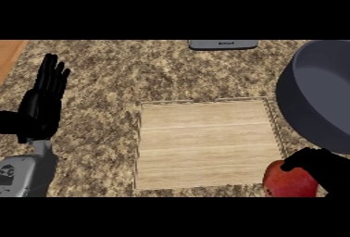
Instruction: Pick the pear from the tray and place it in the pot
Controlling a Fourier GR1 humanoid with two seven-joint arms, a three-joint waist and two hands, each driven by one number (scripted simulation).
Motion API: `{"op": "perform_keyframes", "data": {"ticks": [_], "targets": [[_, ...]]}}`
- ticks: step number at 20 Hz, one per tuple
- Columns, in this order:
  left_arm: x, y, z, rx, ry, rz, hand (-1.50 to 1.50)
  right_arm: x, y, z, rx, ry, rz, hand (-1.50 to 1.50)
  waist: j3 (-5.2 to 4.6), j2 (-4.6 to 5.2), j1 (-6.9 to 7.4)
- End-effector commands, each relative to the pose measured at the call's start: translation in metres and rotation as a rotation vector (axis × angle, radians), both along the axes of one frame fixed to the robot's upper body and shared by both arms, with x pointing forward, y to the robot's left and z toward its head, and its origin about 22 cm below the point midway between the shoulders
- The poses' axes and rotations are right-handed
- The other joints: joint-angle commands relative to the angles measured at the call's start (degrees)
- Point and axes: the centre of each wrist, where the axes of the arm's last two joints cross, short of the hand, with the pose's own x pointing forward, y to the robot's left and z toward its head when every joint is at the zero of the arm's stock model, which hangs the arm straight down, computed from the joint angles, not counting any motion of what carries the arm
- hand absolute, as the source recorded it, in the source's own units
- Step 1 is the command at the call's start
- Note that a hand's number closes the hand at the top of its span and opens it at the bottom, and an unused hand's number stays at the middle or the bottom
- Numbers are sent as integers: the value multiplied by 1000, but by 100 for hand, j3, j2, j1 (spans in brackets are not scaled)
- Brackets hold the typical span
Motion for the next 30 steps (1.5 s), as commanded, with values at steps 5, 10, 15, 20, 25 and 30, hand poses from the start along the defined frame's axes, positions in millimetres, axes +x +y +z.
{"op": "perform_keyframes", "data": {"ticks": [5, 10, 15, 20, 25, 30], "targets": [[3, -14, 3, 5, 11, -41, 0, 22, -94, 21, 35, 17, -164, 150, 8, 33, 163], [-3, 1, 3, 7, -14, -42, 0, 47, -170, 26, 47, 30, -218, 150, 6, 37, 204], [-8, -13, 8, 2, 3, -58, 0, 79, -230, 15, 83, 40, -238, 150, 9, 52, 283], [0, -17, 7, 1, 2, -57, 0, 99, -266, -11, 68, 78, -188, 150, 7, 49, 268], [11, -21, -2, -13, 2, -46, 0, 136, -288, -12, 43, 86, -186, 150, 6, 65, 293], [12, -4, 0, -3, -4, -65, 0, 143, -294, -64, 19, 149, -213, 150, 10, 81, 317]]}}
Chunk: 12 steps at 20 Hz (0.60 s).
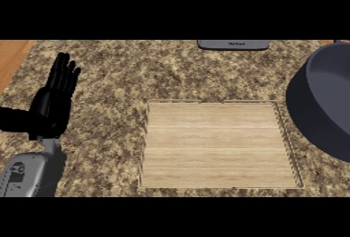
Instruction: Pick the pear from the tray and place it in the pot
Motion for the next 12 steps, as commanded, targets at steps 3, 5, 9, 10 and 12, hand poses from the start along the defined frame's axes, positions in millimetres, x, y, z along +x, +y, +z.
{"op": "perform_keyframes", "data": {"ticks": [3, 5, 9, 10, 12], "targets": [[6, 1, 3, -5, 11, -21, 0, 19, -6, -24, 18, 174, -11, 150, 2, 13, 31], [3, -14, -5, -7, -7, -21, 0, 28, -3, -21, 143, 263, -20, 150, 4, 33, 89], [16, -12, -4, -3, -15, -14, 0, 26, 0, -50, 211, 335, 94, -150, 10, 45, 57], [5, -3, -6, 11, -5, 1, 0, 22, -11, -43, 197, 318, 118, -150, 9, 24, 65], [7, -5, 11, -12, -13, -6, 0, 30, 2, -56, 203, 307, 170, -150, 11, 23, 73]]}}
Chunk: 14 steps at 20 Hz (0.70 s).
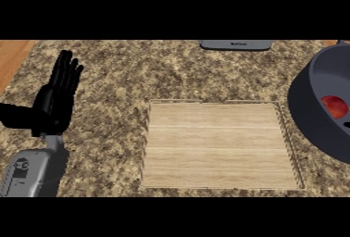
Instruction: Pick the pear from the tray and place it in the pot
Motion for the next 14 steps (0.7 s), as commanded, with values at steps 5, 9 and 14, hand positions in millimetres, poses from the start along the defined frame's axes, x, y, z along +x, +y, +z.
{"op": "perform_keyframes", "data": {"ticks": [5, 9, 14], "targets": [[3, -1, -4, 4, 7, 19, 0, 16, 4, 8, 229, -166, 124, -150, 18, -10, -82], [-5, 16, 4, 17, 0, 9, 0, 4, -13, 11, 411, -188, 50, -150, 15, -33, -77], [3, 24, 2, 6, -9, 30, 0, -6, -38, 38, 589, -221, -22, -150, 15, -15, -99]]}}
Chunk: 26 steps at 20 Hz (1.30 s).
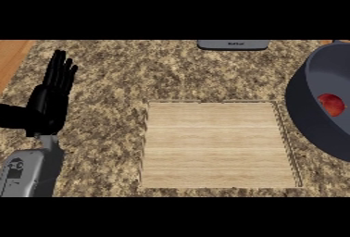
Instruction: Pick the pear from the tray and place it in the pot
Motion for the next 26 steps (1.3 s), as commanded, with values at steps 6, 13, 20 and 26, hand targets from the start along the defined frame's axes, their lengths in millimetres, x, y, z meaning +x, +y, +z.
{"op": "perform_keyframes", "data": {"ticks": [6, 13, 20, 26], "targets": [[-2, -7, -12, -16, 3, 6, 0, -41, -54, 46, 219, -127, -60, -150, 7, 28, 1], [3, -1, 11, -17, -11, -16, 0, -87, -82, 38, 250, -165, -115, -150, 36, 76, 73], [-5, -2, 1, -7, -2, -31, 0, -108, -96, 51, 294, -193, -167, -150, 54, 96, 132], [0, -11, 6, -19, -14, -24, 0, -118, -101, 52, 267, -187, -176, -150, 70, 114, 130]]}}
